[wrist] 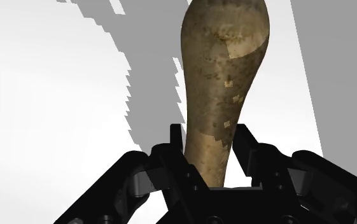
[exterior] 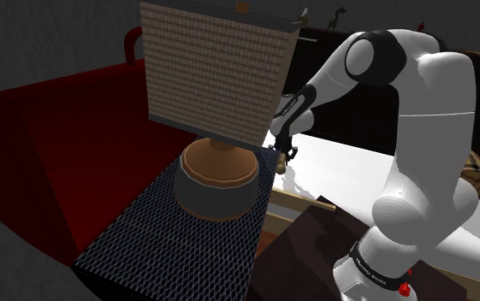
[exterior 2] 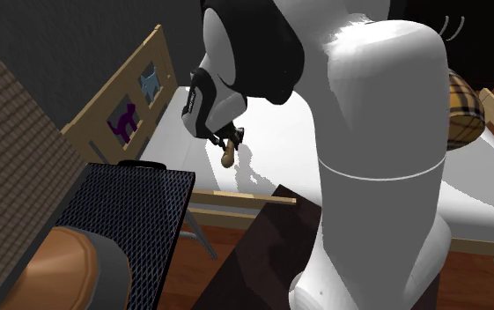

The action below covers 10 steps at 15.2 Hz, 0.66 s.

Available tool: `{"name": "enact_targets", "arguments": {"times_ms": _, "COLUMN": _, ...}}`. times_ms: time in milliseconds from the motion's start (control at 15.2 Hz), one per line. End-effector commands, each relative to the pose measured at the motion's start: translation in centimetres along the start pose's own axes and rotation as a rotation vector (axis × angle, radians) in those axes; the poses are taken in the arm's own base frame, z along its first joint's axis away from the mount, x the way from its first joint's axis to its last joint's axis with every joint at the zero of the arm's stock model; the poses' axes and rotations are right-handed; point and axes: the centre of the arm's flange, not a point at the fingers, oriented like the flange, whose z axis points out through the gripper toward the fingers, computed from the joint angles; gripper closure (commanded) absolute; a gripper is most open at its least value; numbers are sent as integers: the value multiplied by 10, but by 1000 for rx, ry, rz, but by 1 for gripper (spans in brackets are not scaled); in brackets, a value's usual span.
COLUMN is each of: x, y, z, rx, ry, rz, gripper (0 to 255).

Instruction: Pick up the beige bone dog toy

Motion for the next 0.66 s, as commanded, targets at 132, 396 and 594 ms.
{"name": "enact_targets", "arguments": {"times_ms": 132, "x": 0, "y": 3, "z": -21, "rx": 0, "ry": 0, "rz": 0, "gripper": 255}}
{"name": "enact_targets", "arguments": {"times_ms": 396, "x": 0, "y": 7, "z": -42, "rx": 0, "ry": 0, "rz": 0, "gripper": 255}}
{"name": "enact_targets", "arguments": {"times_ms": 594, "x": 1, "y": 8, "z": -48, "rx": 0, "ry": 0, "rz": 0, "gripper": 255}}
